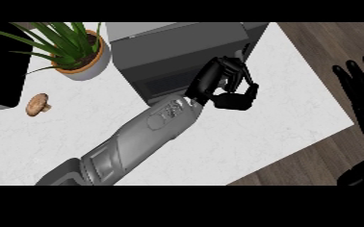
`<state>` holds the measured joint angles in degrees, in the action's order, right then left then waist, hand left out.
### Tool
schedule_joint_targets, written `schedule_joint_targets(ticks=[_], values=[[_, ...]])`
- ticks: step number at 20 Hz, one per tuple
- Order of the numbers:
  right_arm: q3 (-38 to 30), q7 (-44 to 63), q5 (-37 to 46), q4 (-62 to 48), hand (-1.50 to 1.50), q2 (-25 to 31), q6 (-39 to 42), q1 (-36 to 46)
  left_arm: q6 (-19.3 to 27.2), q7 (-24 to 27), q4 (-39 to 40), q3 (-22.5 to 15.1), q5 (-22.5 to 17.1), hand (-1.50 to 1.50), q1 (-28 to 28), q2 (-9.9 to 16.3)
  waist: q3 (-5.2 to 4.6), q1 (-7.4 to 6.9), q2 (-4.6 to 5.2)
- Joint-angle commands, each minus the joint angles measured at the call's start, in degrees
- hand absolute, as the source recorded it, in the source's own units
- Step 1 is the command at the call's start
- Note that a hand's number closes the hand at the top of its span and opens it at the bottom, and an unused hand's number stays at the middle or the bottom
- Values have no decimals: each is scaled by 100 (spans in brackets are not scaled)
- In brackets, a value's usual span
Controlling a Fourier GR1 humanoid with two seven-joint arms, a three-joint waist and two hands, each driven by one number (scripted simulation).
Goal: Pick up the milk, place it into the microwave and close the microwave
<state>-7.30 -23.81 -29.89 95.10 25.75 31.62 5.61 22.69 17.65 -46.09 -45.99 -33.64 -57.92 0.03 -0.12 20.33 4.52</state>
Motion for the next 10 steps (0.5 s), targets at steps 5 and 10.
schedule_joint_targets(ticks=[5,10], values=[[-8,262,-290,78,-150,220,133,286,118,65,466,171,-316,150,-627,-1,9,263,100],[-125,387,-425,83,-150,384,136,373,236,130,559,173,-504,150,-703,2,15,390,70]])
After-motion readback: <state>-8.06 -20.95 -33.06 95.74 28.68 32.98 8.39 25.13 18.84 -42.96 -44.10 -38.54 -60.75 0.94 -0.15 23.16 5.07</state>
